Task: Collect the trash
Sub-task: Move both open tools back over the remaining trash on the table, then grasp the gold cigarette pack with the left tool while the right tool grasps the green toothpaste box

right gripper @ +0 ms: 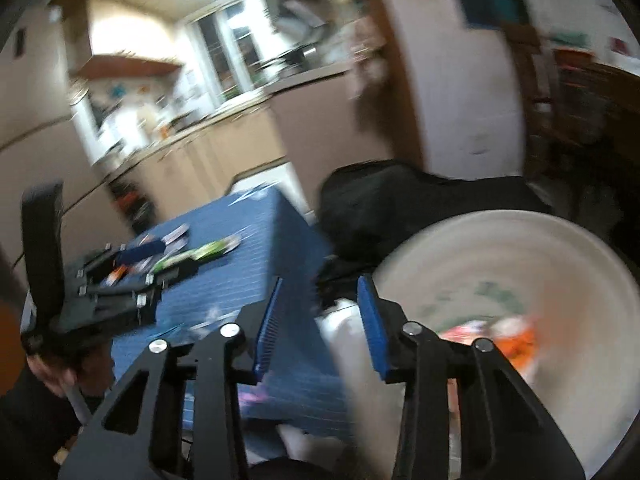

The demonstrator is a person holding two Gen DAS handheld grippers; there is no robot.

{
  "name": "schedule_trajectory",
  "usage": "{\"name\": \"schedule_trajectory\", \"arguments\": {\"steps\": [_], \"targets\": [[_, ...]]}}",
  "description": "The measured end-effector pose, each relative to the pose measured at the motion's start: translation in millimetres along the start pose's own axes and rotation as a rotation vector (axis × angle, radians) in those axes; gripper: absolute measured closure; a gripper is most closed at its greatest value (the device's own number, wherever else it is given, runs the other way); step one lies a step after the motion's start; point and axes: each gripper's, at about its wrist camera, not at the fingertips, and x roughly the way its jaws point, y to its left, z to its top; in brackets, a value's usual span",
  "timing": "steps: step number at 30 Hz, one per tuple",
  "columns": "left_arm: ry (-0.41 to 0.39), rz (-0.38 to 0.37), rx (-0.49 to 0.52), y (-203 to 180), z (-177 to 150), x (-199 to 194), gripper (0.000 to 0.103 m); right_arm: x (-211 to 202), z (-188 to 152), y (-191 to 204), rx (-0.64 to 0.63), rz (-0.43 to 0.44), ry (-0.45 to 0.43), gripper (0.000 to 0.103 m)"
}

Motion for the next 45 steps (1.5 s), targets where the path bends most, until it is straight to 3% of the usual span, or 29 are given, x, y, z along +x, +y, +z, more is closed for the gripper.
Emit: {"name": "schedule_trajectory", "arguments": {"steps": [3,8,13,17,19,23,25,26,27,30,35,38,41,43,45], "targets": [[0.023,0.093,-0.081,63.7,-5.2,-4.6,0.031,39.5,5.0,36.0,-0.055,0.067,0.059,0.079],[0.060,0.248,-0.144,153.6,-15.9,-9.2,0.031,98.4,21.2,82.9,-0.108,0.140,0.125,0.082],[0.132,0.324,-0.217,238.4,-14.1,5.4,0.031,139.7,40.9,128.6,-0.185,0.174,0.150,0.082],[0.245,0.333,-0.289,312.3,1.5,58.2,0.031,151.3,43.7,145.8,-0.192,0.196,0.161,0.082],[0.311,0.382,-0.305,346.2,11.7,100.5,0.031,155.0,40.1,148.5,-0.187,0.195,0.174,0.082],[0.479,0.318,-0.350,384.9,14.5,174.1,0.031,153.7,32.5,141.0,-0.145,0.179,0.193,0.082],[0.563,0.351,-0.308,389.1,7.1,202.1,0.028,152.3,30.0,136.2,-0.137,0.156,0.197,0.082],[0.522,0.371,-0.311,392.4,8.1,199.7,0.022,152.0,27.5,134.7,-0.133,0.152,0.198,0.082],[0.541,0.360,-0.314,393.9,6.4,200.4,0.022,151.2,26.0,131.8,-0.125,0.148,0.201,0.082],[0.555,0.261,-0.327,387.4,-5.7,182.7,0.022,152.7,18.9,127.9,-0.111,0.144,0.209,0.082],[0.504,0.123,-0.261,326.1,-62.4,95.3,0.023,151.2,3.8,130.5,-0.112,0.170,0.230,0.082],[0.379,0.175,-0.249,297.9,-85.8,14.9,0.023,143.3,-4.8,134.4,-0.131,0.188,0.242,0.081],[0.260,0.036,-0.230,266.2,-101.8,-66.3,0.023,134.9,-13.6,142.0,-0.150,0.211,0.254,0.079],[0.213,0.095,-0.174,250.3,-113.9,-104.8,0.021,133.2,-18.1,149.2,-0.157,0.228,0.258,0.075],[0.202,0.142,-0.182,246.7,-124.1,-122.4,0.016,134.0,-22.0,158.0,-0.163,0.237,0.262,0.069]]}}
